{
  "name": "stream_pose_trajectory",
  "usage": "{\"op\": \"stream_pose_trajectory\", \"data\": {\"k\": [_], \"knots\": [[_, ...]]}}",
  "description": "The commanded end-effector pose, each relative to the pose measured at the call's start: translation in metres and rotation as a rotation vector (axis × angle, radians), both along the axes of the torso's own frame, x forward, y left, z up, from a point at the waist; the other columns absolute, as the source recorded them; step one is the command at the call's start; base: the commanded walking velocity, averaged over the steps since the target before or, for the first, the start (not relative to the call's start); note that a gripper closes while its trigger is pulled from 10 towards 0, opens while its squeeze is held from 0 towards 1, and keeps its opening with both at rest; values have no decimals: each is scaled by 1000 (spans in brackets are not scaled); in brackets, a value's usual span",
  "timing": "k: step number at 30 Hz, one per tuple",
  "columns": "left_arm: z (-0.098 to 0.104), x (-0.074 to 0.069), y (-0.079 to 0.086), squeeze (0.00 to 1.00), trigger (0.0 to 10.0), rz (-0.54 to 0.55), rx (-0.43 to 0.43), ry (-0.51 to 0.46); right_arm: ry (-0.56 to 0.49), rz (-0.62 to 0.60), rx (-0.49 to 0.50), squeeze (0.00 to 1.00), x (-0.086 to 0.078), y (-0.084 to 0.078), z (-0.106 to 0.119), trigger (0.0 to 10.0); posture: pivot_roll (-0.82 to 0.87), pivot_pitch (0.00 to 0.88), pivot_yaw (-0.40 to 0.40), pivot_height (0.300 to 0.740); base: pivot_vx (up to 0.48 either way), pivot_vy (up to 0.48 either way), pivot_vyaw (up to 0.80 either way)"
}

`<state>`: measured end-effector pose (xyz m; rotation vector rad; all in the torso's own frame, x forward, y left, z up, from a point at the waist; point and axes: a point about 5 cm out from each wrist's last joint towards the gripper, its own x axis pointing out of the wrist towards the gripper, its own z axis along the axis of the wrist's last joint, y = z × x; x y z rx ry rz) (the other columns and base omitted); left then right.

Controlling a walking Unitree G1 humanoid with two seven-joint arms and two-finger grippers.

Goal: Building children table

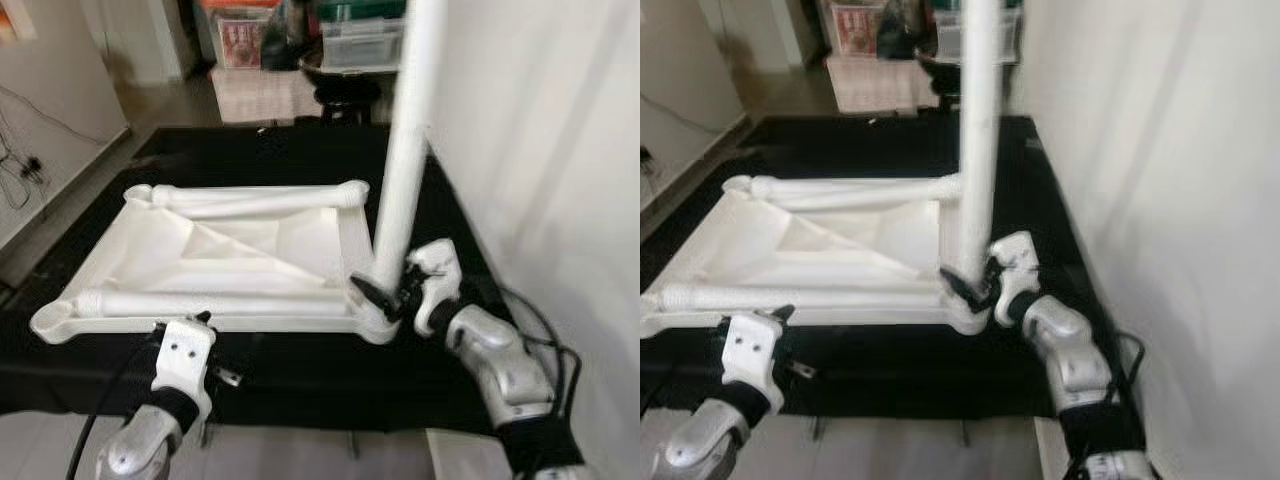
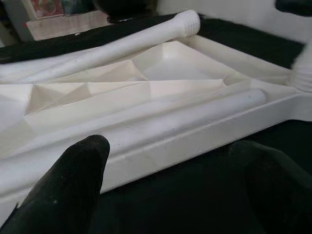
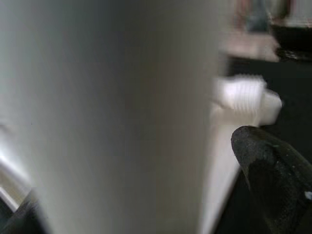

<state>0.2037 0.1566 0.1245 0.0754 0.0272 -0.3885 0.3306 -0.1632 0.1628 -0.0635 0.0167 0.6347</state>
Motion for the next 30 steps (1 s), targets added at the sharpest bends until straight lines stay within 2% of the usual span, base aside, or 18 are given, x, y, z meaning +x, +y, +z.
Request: {"op": "stream_pose_trajectory", "data": {"k": [1,3,6,7,10,18,19,20,30], "knots": [[-3,-10,-13,0,10000,-143,-43,57,18,134,7,0,-1,6,0,10000,-107,41,-32,740,0,0,0],[-3,-10,-13,0,10000,-143,-43,57,18,134,7,0,-1,6,0,10000,-107,41,-32,740,0,0,0],[-6,-21,-21,0,10000,-264,-64,95,-2,286,-29,0,3,1,17,10000,-105,42,-38,740,0,0,0],[-6,-21,-21,0,10000,-264,-64,95,-2,286,-29,0,3,1,17,10000,-105,42,-38,740,0,0,0],[-6,-24,-25,0,10000,-310,-76,99,-10,384,-99,0,9,2,27,10000,-99,46,-43,740,0,0,0],[-6,-26,-27,0,10000,-344,-101,107,9,456,-106,0,14,6,28,10000,-86,49,-52,740,0,0,0],[-6,-27,-27,0,10000,-351,-116,112,19,485,-103,0,14,6,27,1843,-82,50,-56,740,0,0,0],[-6,-28,-27,0,10000,-352,-137,118,32,514,-107,0,13,6,26,0,-86,51,-54,740,0,0,0],[-5,-29,-27,0,10000,-380,-233,117,64,603,-152,0,11,-2,26,0,-101,54,-53,740,0,0,0]]}}
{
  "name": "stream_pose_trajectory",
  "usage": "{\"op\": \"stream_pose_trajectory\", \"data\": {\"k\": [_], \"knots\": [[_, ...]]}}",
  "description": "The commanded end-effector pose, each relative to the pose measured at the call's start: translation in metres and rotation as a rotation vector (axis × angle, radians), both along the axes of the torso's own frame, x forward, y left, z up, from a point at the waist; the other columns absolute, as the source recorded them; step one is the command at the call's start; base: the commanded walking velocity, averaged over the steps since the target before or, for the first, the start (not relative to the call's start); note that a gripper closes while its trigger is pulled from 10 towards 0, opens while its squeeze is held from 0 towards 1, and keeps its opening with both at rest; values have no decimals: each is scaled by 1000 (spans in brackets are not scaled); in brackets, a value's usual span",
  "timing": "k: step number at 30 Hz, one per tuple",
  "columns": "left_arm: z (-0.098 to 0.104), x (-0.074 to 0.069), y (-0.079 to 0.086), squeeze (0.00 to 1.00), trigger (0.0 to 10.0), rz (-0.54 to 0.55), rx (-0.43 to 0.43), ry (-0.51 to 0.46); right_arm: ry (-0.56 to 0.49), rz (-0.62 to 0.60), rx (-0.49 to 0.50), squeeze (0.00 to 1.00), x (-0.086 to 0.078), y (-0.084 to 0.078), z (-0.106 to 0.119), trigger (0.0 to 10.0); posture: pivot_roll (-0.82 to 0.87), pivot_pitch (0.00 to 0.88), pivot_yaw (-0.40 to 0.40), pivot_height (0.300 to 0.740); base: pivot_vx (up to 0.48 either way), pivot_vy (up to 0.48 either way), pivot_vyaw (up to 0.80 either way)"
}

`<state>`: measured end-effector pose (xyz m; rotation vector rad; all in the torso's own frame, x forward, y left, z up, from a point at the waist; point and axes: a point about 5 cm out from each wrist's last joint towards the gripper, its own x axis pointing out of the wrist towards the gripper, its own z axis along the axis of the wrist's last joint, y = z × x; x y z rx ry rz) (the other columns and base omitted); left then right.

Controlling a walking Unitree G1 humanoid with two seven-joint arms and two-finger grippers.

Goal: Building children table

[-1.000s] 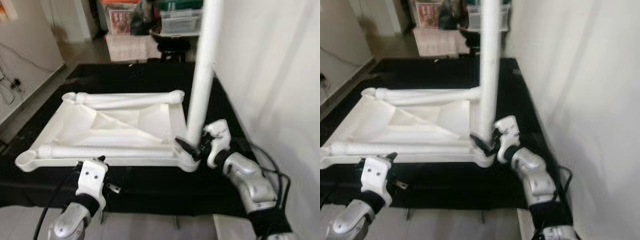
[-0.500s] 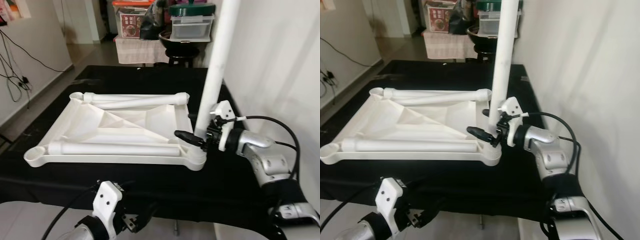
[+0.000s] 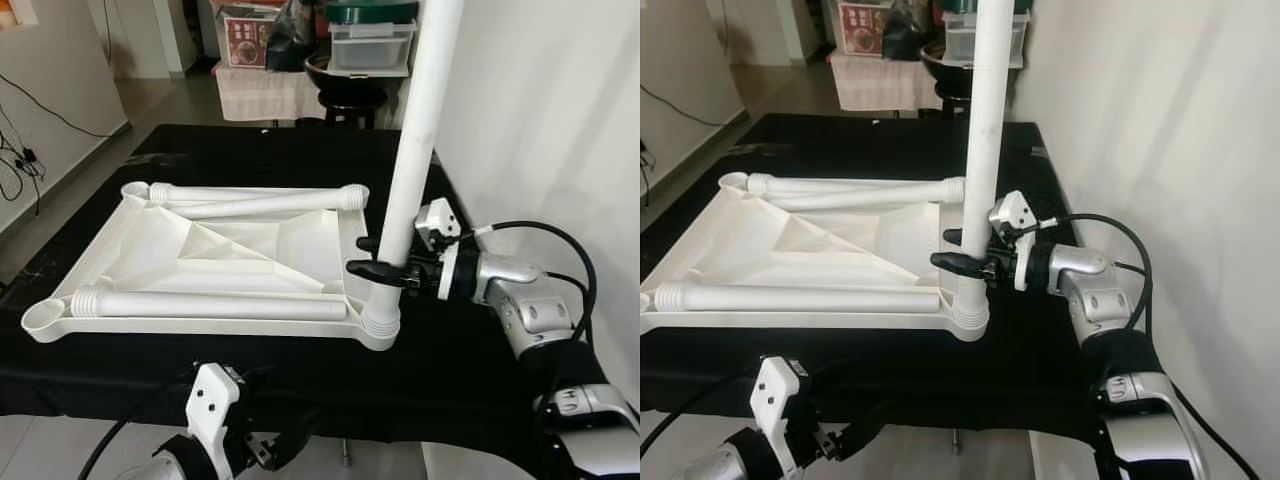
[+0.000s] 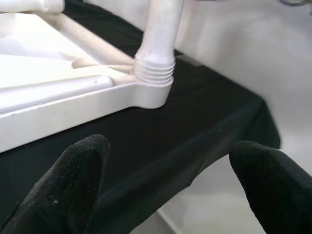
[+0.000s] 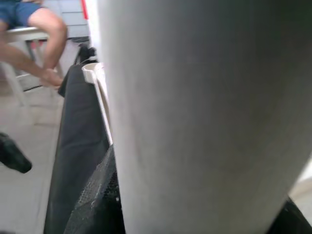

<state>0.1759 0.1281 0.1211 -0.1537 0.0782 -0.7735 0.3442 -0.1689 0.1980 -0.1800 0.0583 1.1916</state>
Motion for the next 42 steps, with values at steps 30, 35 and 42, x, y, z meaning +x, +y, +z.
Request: {"op": "stream_pose_trajectory", "data": {"k": [30,35,42], "knots": [[2,4,10,0,10000,73,15,-46,216,-258,146,1000,-54,92,-34,10000,-100,62,-64,740,0,0,0],[1,8,7,0,10000,57,19,-49,76,46,96,1000,-51,83,-8,10000,-90,49,-75,740,0,0,0],[0,12,2,0,10000,56,24,-60,-28,145,-96,0,-13,65,3,10000,-62,35,-98,740,0,0,0]]}}
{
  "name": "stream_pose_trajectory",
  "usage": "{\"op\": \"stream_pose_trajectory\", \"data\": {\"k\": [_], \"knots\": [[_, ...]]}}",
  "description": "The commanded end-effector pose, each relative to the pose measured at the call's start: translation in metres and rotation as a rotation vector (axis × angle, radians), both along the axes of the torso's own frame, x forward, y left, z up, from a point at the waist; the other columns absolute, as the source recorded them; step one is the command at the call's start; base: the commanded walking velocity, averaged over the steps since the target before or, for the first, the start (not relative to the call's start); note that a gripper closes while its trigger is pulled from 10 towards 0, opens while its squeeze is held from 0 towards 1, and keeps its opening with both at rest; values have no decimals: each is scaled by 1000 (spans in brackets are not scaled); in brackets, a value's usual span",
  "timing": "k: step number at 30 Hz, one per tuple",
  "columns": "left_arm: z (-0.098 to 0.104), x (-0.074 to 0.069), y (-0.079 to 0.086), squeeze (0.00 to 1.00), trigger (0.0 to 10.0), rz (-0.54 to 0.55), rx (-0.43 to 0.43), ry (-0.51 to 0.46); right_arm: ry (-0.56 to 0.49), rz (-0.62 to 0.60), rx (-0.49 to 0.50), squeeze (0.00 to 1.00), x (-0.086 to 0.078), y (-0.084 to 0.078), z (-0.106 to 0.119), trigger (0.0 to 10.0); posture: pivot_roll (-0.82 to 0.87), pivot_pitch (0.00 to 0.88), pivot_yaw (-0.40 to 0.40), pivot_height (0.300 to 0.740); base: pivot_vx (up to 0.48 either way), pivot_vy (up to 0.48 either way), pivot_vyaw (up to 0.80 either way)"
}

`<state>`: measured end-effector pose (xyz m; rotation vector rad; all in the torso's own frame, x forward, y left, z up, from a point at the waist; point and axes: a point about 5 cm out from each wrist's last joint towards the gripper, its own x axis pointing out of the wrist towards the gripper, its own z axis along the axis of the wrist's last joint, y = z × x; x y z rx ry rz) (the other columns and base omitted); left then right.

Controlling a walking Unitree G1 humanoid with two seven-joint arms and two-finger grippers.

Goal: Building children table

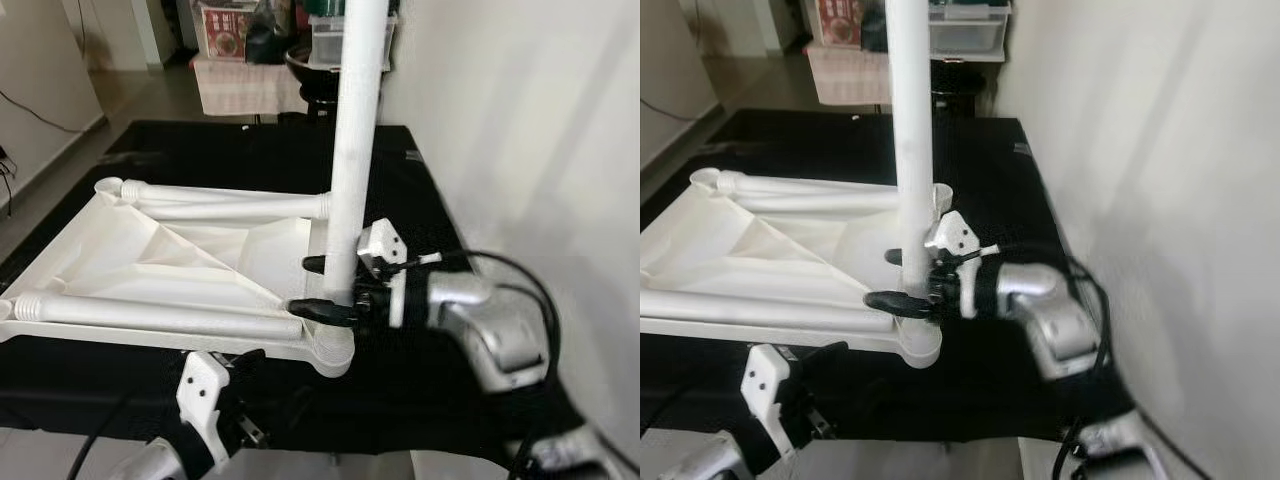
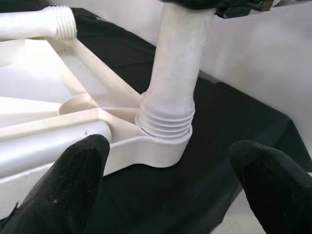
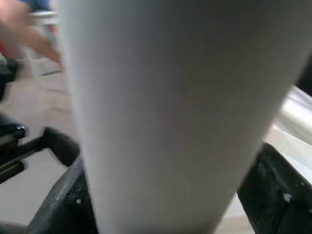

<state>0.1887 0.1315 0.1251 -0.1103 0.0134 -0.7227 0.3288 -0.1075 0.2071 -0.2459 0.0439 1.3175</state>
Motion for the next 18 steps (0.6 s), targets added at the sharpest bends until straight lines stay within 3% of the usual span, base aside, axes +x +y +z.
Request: {"op": "stream_pose_trajectory", "data": {"k": [1,2,3,4,5,13,18], "knots": [[-4,0,-3,0,10000,0,7,9,-4,25,-64,0,5,3,-5,10000,-62,35,-98,740,0,0,0],[-4,0,-3,0,10000,0,7,9,-4,25,-64,0,5,3,-5,10000,-62,35,-98,740,0,0,0],[-4,0,-4,0,10000,1,8,6,-9,31,-63,0,10,3,-1,4157,-58,31,-100,740,0,0,0],[-4,0,-4,0,10000,2,8,5,-2,38,-58,0,15,3,3,3765,-57,35,-100,740,0,0,0],[-4,0,-5,0,10000,3,8,4,9,42,-51,0,18,2,6,0,-57,35,-100,740,0,0,0],[-5,1,-6,0,10000,6,-2,6,58,101,-95,0,21,-11,1,0,-70,38,-94,740,0,0,0],[-6,0,-7,0,10000,1,-12,12,80,34,-100,0,16,-31,-12,0,-85,42,-92,740,0,0,0]]}}
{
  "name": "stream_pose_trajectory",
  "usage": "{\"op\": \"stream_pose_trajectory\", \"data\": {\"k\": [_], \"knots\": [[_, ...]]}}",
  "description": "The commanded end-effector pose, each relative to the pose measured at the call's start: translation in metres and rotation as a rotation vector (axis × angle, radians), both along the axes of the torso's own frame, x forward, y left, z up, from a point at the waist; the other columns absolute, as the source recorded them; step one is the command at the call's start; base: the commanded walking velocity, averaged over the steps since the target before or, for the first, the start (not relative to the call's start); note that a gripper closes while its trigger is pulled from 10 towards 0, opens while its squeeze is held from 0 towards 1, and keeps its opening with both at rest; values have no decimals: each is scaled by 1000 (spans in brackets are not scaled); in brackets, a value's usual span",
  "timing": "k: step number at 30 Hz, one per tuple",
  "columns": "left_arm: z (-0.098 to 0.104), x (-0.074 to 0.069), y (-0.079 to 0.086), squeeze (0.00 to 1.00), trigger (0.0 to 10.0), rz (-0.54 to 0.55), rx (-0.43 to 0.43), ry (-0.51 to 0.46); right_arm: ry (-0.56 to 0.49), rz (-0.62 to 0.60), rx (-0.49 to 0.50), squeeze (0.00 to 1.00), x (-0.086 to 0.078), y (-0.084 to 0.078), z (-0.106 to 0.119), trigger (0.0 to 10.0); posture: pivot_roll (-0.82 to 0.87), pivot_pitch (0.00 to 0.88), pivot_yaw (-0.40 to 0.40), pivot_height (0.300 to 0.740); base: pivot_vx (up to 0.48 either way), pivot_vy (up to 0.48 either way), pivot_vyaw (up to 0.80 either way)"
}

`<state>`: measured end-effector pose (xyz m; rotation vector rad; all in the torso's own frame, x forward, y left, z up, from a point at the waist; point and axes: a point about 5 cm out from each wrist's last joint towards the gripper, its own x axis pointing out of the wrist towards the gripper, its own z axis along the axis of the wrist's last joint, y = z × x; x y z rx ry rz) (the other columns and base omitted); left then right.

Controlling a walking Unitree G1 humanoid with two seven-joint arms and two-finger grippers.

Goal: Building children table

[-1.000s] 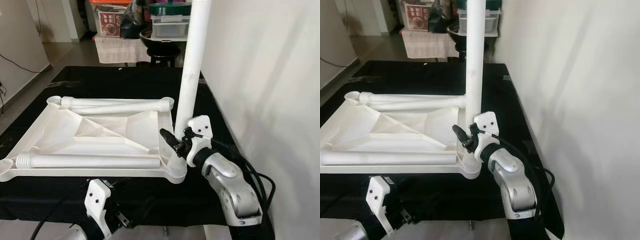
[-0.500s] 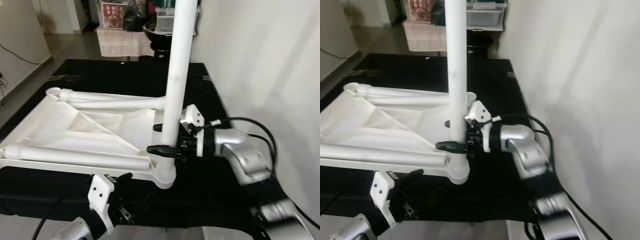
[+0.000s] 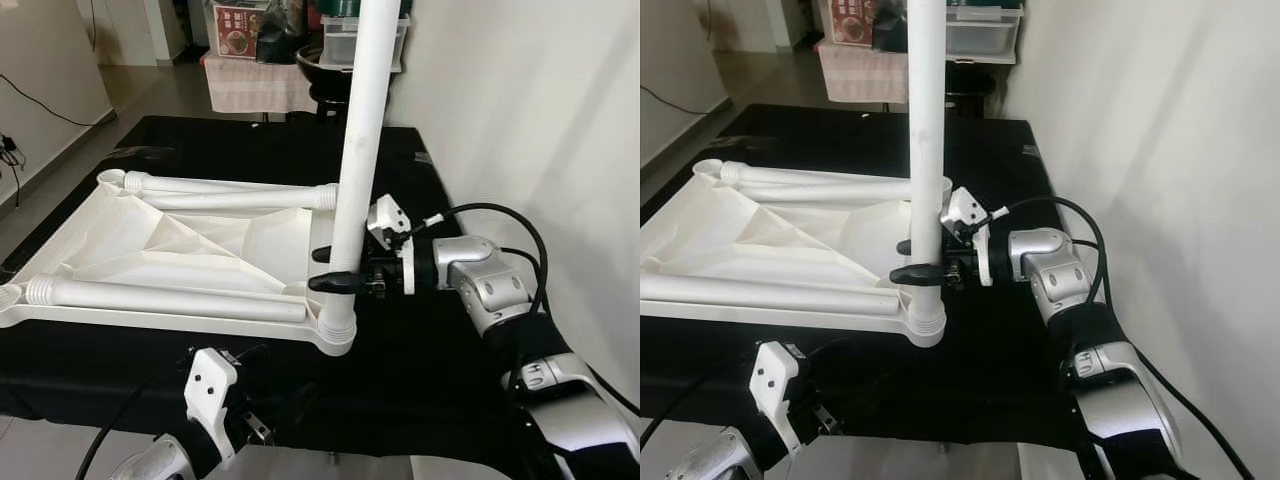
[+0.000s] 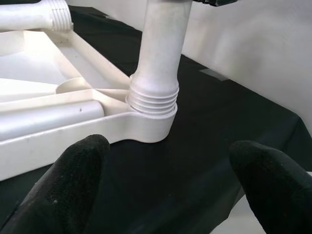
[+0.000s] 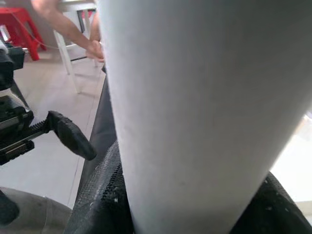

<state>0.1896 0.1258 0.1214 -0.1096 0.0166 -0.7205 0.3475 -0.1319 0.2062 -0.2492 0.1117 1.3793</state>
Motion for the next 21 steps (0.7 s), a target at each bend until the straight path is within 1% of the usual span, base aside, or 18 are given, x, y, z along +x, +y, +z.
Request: {"op": "stream_pose_trajectory", "data": {"k": [1,2,3,4,5,6,7,8,9,10,11,13,15,17,18,19,20,21], "knots": [[-2,-2,-2,0,10000,-2,-14,9,27,-45,-52,0,-3,-10,-14,0,-85,42,-92,740,0,0,0],[-2,-2,-1,0,10000,-2,-15,10,31,-133,-24,0,-4,-12,-19,0,-89,43,-105,740,0,0,0],[-2,-3,-1,0,10000,-2,-16,11,9,-263,12,0,-2,-11,-23,0,-87,42,-107,740,0,0,0],[-2,-3,-1,0,10000,-2,-16,11,9,-263,12,0,-2,-11,-23,0,-87,42,-107,740,0,0,0],[-2,-4,0,0,10000,-2,-16,11,-28,-538,73,0,6,-8,-30,0,-90,45,-106,740,0,0,0],[-2,-4,0,0,10000,-2,-16,11,-28,-538,73,0,6,-8,-30,0,-90,45,-106,740,0,0,0],[-2,-5,2,0,10000,0,-23,15,2,-970,64,0,-30,0,-73,0,-110,50,-81,740,0,0,0],[-2,-5,2,0,10000,0,-23,15,2,-970,64,0,-30,0,-73,0,-110,50,-81,740,0,0,0],[-2,-4,3,0,10000,-3,-23,18,2,-915,-3,0,-57,18,-89,0,-117,54,-75,740,0,0,0],[-2,-4,3,0,10000,-6,-22,19,-23,-841,-33,0,-60,25,-92,0,-125,44,-65,740,0,0,0],[-2,-4,3,0,10000,-6,-22,19,-23,-841,-33,0,-60,25,-92,0,-125,44,-65,740,0,0,0],[-3,-2,3,0,10000,-16,-21,22,-56,-904,4,0,-43,14,-82,0,-115,39,-78,740,0,0,0],[-3,-1,3,0,10000,-19,-23,23,-52,-924,18,0,-37,10,-80,0,-112,38,-79,740,0,0,0],[-3,-1,3,0,10000,-19,-24,21,-33,-912,7,0,-37,12,-83,0,-111,40,-77,740,0,0,0],[-2,0,4,0,10000,-7,-25,19,-23,-901,-14,0,-35,13,-83,2980,-114,40,-71,740,0,0,0],[-2,0,5,0,10000,3,-27,18,-17,-894,-29,0,-35,13,-83,2980,-114,40,-71,740,0,0,0],[-2,0,6,0,10000,11,-28,18,-19,-896,-13,0,-30,10,-79,10000,-114,40,-69,740,0,0,0],[-2,0,6,0,10000,11,-28,18,-19,-896,-13,0,-30,10,-79,10000,-114,40,-69,740,0,0,0]]}}
